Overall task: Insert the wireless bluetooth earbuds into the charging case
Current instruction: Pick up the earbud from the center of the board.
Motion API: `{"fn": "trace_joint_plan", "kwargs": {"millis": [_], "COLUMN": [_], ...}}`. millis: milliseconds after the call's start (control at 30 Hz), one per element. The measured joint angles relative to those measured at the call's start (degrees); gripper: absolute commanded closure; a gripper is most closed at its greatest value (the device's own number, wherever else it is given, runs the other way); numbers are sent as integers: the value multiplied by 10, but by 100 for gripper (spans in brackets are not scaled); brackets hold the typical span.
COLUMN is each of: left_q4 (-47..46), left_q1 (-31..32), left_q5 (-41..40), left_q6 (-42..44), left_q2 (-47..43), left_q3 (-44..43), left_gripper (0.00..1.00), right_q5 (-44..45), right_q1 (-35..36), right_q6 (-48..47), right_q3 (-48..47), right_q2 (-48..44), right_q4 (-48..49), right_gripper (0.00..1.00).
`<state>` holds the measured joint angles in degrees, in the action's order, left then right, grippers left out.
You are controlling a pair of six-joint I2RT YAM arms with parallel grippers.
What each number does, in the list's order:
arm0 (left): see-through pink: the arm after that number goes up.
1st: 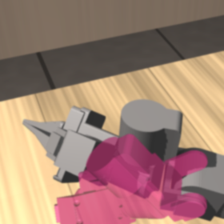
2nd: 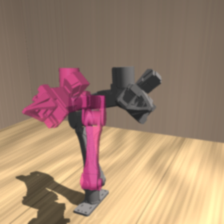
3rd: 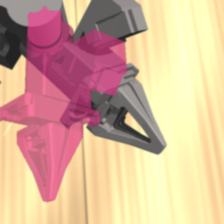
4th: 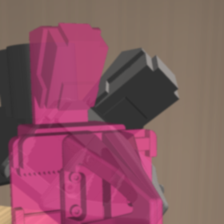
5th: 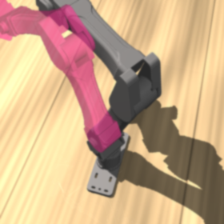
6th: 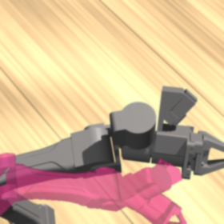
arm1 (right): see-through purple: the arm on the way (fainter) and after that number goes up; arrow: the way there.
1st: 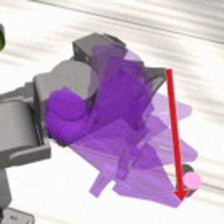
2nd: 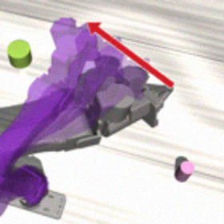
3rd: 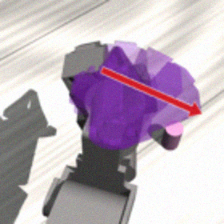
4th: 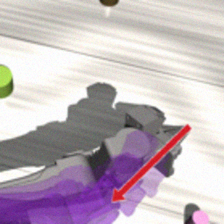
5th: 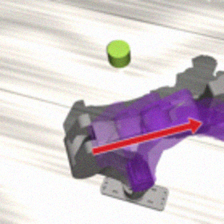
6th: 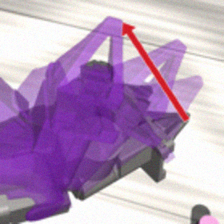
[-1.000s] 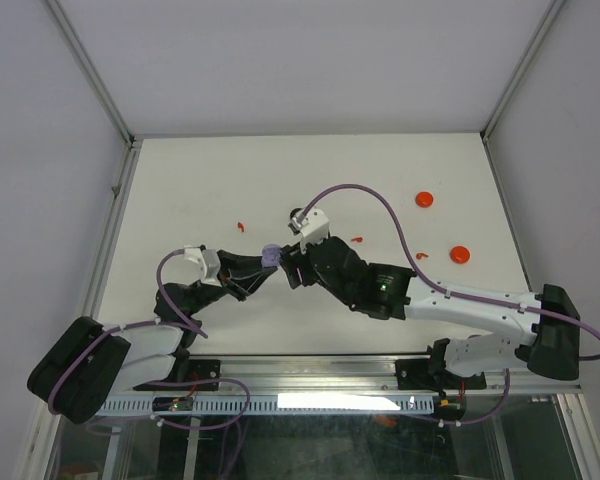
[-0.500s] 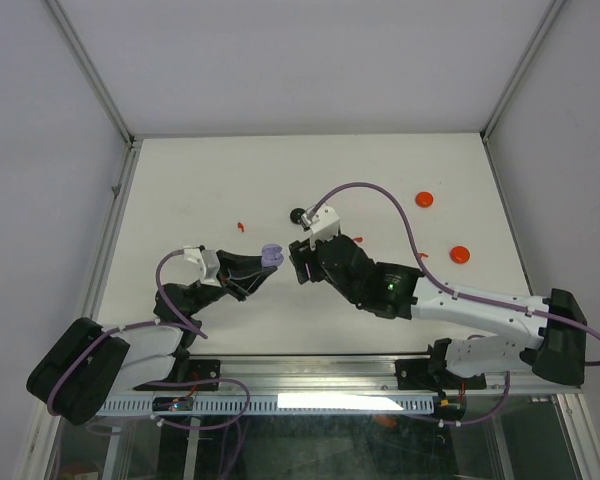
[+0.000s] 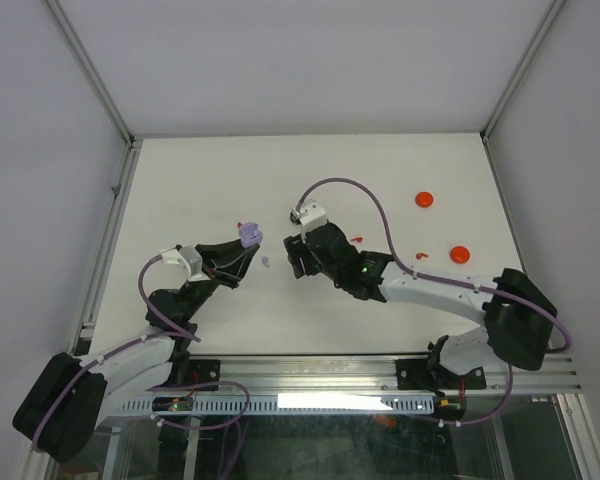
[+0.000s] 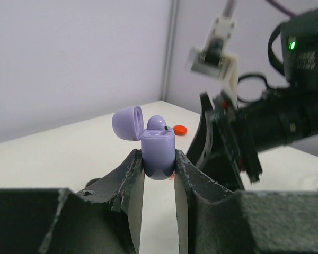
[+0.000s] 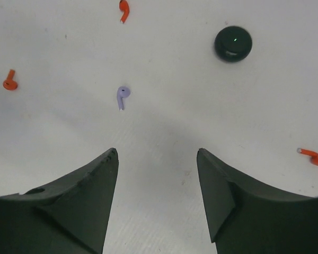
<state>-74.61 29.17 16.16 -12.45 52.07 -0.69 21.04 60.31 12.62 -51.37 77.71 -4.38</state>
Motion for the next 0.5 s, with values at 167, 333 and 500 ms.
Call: {"fn": "trace_joint_plan", "kwargs": {"millis": [167, 333, 500], "left_q4": [51, 78, 90], "left_q1": [0, 0, 0], "left_q5": [-75, -131, -162], "left_q6": [11, 13, 13], "left_q2": [-39, -41, -37], "left_q3": [0, 0, 0], "left_gripper": [95, 95, 95], "right_q5": [-44, -77, -99], "right_q1": [-13, -14, -14], "right_q6": [0, -1, -2], "right_q3": [-22, -60, -115], "right_q2": [114, 209, 279], "right_q4": [32, 59, 83], "right_gripper": [37, 41, 45]}}
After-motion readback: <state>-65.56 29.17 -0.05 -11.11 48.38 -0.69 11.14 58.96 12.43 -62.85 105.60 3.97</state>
